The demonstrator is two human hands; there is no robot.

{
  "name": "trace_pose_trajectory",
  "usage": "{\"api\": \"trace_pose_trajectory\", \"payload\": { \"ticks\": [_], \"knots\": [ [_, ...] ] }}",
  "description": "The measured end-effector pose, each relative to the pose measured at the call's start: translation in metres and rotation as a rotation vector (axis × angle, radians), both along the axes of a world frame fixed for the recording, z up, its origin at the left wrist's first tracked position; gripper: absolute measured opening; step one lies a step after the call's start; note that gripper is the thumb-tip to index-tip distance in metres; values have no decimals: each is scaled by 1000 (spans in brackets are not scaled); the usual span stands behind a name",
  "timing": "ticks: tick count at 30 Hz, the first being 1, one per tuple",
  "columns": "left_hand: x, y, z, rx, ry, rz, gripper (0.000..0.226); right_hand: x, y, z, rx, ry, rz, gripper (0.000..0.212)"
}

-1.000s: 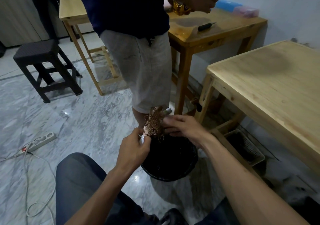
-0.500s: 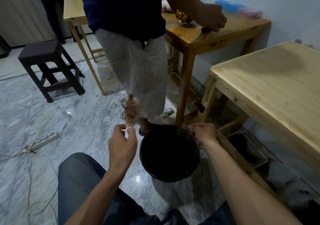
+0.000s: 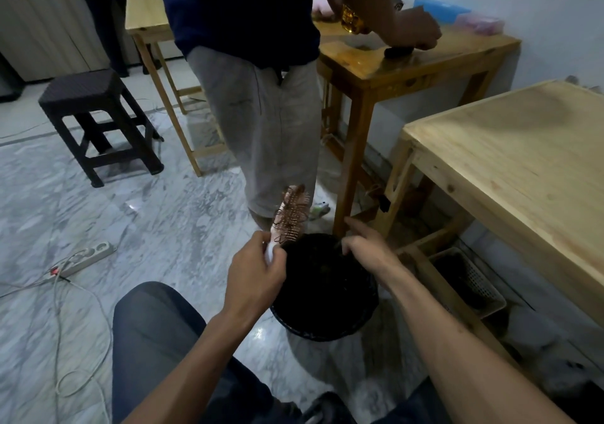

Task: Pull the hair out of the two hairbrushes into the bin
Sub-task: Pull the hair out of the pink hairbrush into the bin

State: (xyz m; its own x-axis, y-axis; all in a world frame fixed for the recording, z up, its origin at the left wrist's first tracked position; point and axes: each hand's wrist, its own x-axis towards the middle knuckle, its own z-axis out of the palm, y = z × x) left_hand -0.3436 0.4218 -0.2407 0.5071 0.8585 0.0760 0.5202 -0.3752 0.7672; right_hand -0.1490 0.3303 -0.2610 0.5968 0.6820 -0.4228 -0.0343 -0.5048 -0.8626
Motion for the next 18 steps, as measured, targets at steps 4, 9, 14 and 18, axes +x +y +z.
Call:
{"api": "trace_pose_trajectory", "payload": {
  "ticks": [4,9,14,18],
  "knots": [
    [6,-2,-3,6,1,-89,15,-7,9,2,204,200,155,55],
    [9,-4,-1,34,-15,-125,16,-17,15,-4,291,292,162,18],
    [2,5,1,27,-34,25,17,-11,7,-6,261,181,-65,14],
    [-4,10,10,-51,-131,175,16,2,-3,-15,190,154,-235,14]
  ]
}}
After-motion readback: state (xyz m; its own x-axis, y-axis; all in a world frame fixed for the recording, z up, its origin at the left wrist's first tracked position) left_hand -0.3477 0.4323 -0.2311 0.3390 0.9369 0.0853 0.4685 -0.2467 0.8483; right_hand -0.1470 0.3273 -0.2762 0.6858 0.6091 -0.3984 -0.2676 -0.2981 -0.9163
